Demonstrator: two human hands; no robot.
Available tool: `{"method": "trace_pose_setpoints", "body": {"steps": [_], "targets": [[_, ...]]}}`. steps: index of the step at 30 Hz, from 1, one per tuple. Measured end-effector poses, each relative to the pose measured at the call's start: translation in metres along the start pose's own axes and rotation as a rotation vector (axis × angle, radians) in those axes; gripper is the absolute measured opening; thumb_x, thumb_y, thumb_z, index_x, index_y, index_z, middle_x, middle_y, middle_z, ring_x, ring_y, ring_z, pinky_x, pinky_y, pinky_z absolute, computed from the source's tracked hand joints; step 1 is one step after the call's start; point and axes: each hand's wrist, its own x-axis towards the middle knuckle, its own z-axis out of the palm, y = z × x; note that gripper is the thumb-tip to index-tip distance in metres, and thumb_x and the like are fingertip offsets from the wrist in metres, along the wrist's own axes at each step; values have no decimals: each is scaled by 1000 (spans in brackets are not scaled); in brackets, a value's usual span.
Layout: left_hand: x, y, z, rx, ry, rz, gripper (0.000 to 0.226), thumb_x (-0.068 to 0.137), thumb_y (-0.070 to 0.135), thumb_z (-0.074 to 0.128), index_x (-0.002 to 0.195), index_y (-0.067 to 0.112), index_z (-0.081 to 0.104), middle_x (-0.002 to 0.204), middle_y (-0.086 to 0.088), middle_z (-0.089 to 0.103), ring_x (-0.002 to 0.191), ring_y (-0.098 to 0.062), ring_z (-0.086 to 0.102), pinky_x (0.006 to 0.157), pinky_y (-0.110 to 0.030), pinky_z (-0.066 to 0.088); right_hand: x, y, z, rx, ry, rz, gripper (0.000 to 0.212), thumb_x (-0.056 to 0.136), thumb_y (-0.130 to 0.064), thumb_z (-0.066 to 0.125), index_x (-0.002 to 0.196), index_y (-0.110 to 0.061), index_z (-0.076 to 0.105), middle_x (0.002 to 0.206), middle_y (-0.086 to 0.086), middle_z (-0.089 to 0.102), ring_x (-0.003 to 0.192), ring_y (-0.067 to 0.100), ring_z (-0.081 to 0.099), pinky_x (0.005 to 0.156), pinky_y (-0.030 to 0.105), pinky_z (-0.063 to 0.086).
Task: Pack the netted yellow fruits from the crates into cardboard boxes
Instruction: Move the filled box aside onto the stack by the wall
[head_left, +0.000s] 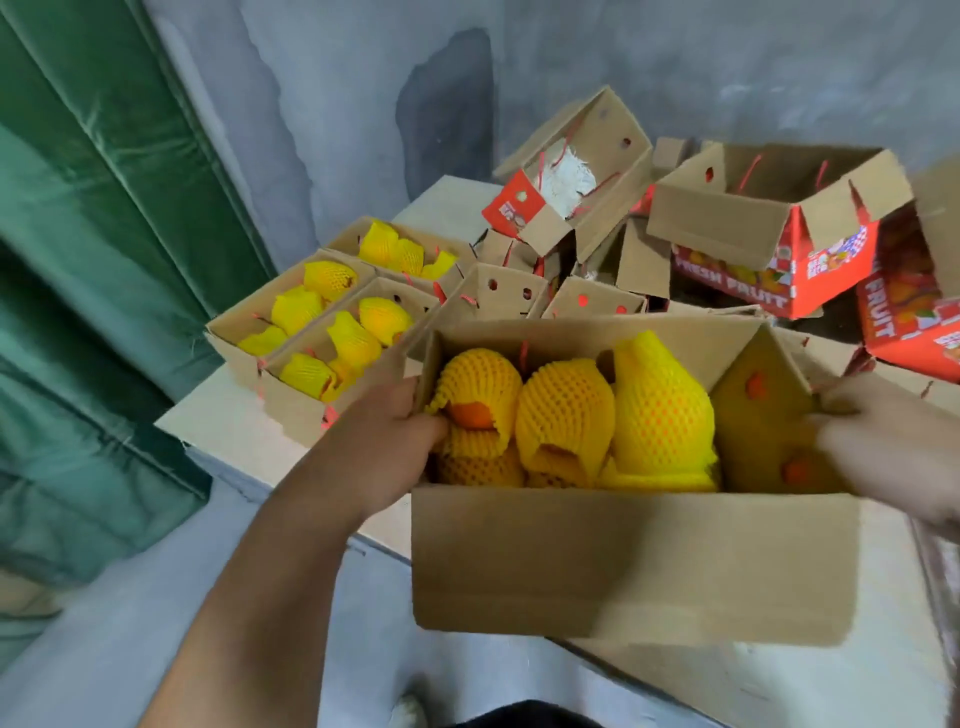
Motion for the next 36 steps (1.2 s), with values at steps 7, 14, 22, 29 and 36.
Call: {"method": "trace_pose_setpoints", "body": {"steps": [7, 14, 22, 29, 36], "targets": [[43, -37, -131, -11, 149, 48, 24, 73, 30, 55, 88, 18, 70, 83, -19, 69, 73, -26, 61, 74, -52, 53, 8, -146, 60, 94, 22, -42, 12, 96, -16, 59, 95, -15, 71, 75, 14, 74, 71, 35, 72, 68, 52, 61], [120, -42, -216, 33, 190, 67, 17, 77, 25, 56, 82, 11, 65, 73, -15, 65, 64, -20, 57, 65, -39, 46, 53, -224, 83, 192, 36, -70, 12, 95, -16, 61, 90, -11, 70, 82, 19, 73, 77, 37, 71, 75, 54, 61], [221, -31, -295, 116, 283, 73, 10, 89, 6, 63, 88, -4, 64, 69, -9, 61, 62, -16, 53, 61, -29, 42, 130, -317, 92, 381, -20, -160, 12, 92, -1, 57, 83, -3, 64, 71, 20, 64, 46, 20, 66, 39, 28, 52], [340, -43, -339, 63, 285, 89, 15, 88, 4, 65, 87, 12, 79, 83, -13, 75, 74, -22, 66, 69, -31, 53, 203, -389, 136, 446, -14, -152, 17, 91, -1, 48, 99, -9, 61, 82, 21, 66, 44, 24, 67, 39, 34, 54], [422, -110, -319, 328, 219, 173, 45, 100, 12, 44, 131, 32, 70, 145, -10, 60, 132, -35, 55, 115, -47, 41, 248, -411, 217, 222, 157, -53, 16, 97, -19, 44, 104, -10, 54, 99, 21, 58, 99, 40, 68, 82, 44, 56]]}}
